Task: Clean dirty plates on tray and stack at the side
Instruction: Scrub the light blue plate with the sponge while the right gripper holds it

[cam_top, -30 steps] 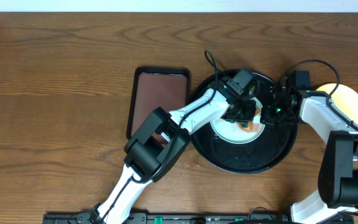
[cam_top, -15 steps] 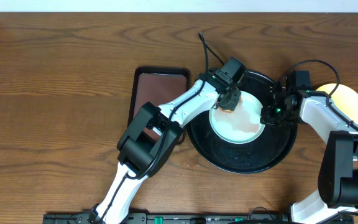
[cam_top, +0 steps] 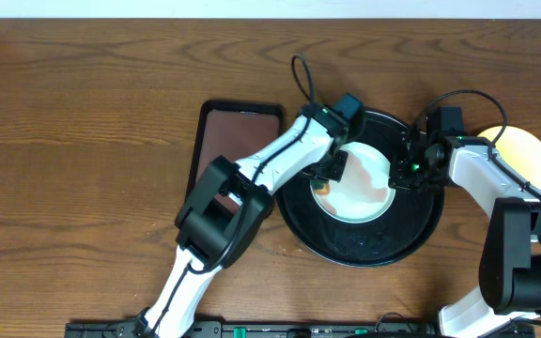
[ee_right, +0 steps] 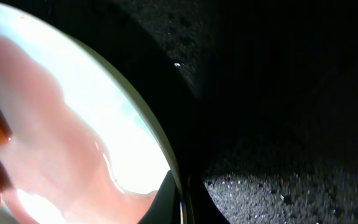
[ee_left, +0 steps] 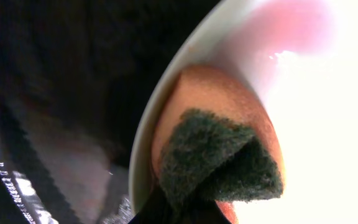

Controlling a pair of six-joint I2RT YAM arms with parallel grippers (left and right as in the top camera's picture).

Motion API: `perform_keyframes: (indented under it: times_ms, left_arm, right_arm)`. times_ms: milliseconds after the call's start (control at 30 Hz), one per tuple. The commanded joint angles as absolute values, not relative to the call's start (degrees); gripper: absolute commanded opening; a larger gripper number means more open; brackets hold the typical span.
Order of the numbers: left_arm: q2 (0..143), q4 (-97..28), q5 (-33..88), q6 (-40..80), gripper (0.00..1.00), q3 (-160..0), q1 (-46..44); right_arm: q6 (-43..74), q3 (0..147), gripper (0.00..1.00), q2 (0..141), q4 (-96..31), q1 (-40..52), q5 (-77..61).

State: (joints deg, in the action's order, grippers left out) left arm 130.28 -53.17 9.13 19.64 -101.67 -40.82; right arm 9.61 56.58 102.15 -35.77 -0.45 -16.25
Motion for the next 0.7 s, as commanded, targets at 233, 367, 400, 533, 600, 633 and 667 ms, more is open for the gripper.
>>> perform_keyframes:
  times_ms: [233,367,400,533,600,633,667]
  left_arm:
    - [133.3,-50.3,36.0,28.2,0.08,-98.4,-40.2]
    - [133.3,-43.2,33.2,28.6,0.08,-98.4,-41.6]
    - [133.3,-41.3,31.8,28.6,0.08,-98.4,-42.1]
    - [133.3,-38.6,28.9,30.6,0.08,-98.4,-43.5]
    - [133.3,-41.0,28.9,31.4,0.08,-98.4,-43.7]
    - [133.3,-42.7,28.9,31.4,0.08,-98.4,-43.7]
    - [133.3,-44.5,28.9,31.4,0.07,-98.4,-43.6]
  right_arm:
    - [9.8,56.1,0.01,102.3,-36.3,-0.7,-13.1]
    - [10.3,56.1,0.01,102.3,-36.0,-0.7,-13.1]
    - [10.3,56.1,0.01,102.3,-36.0,-0.7,-13.1]
    - [10.3,56.1,0.01,102.3,-36.0,-0.7,-13.1]
    - [10.3,56.1,0.01,102.3,-36.0,-0.7,-13.1]
    - [10.3,56.1,0.01,102.3,-35.9,-0.7,-13.1]
    - [10.3,56.1,0.01,102.3,-35.9,-0.7,-13.1]
